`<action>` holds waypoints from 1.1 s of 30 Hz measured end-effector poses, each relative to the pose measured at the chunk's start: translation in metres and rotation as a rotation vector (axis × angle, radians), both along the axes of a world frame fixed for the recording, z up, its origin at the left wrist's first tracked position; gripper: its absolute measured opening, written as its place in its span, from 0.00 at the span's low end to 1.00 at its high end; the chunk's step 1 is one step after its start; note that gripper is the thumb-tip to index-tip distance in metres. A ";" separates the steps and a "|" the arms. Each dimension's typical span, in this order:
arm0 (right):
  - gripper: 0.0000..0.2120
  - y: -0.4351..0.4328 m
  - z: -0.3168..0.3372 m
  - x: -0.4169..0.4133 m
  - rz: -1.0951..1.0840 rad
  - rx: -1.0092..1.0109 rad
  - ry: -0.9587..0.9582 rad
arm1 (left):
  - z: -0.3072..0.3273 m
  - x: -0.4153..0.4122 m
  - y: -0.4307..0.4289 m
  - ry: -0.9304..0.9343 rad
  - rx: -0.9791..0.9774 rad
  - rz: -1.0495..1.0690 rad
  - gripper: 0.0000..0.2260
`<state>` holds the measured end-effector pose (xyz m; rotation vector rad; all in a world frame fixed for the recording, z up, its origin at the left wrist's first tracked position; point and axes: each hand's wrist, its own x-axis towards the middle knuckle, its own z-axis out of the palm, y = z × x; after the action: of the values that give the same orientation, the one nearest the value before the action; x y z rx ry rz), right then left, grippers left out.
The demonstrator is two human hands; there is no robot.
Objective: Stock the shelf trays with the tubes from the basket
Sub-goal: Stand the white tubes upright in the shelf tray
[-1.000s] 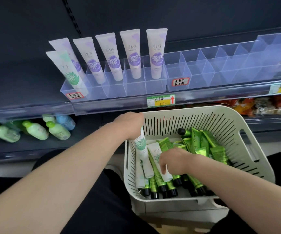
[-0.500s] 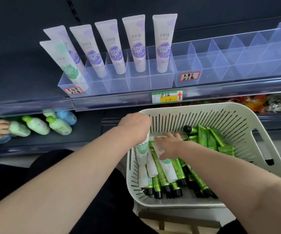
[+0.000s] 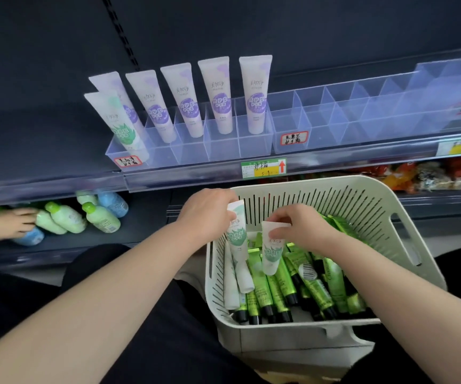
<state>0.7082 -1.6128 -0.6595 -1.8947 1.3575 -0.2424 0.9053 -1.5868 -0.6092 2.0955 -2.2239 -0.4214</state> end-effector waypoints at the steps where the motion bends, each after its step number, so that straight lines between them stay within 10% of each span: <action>1: 0.08 0.001 0.012 0.001 -0.010 -0.049 -0.022 | 0.006 0.002 0.003 0.032 -0.033 0.022 0.07; 16: 0.12 -0.016 0.168 0.080 -0.032 -0.729 -0.171 | 0.149 0.074 -0.001 0.018 -0.665 0.381 0.08; 33: 0.11 -0.072 0.185 0.147 -0.052 -0.797 -0.116 | 0.139 0.103 -0.062 -0.265 -0.325 0.253 0.15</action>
<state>0.8556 -1.6845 -0.4749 -2.4204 1.3357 -1.0271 1.0079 -1.6492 -0.4698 2.3088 -1.9375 0.2303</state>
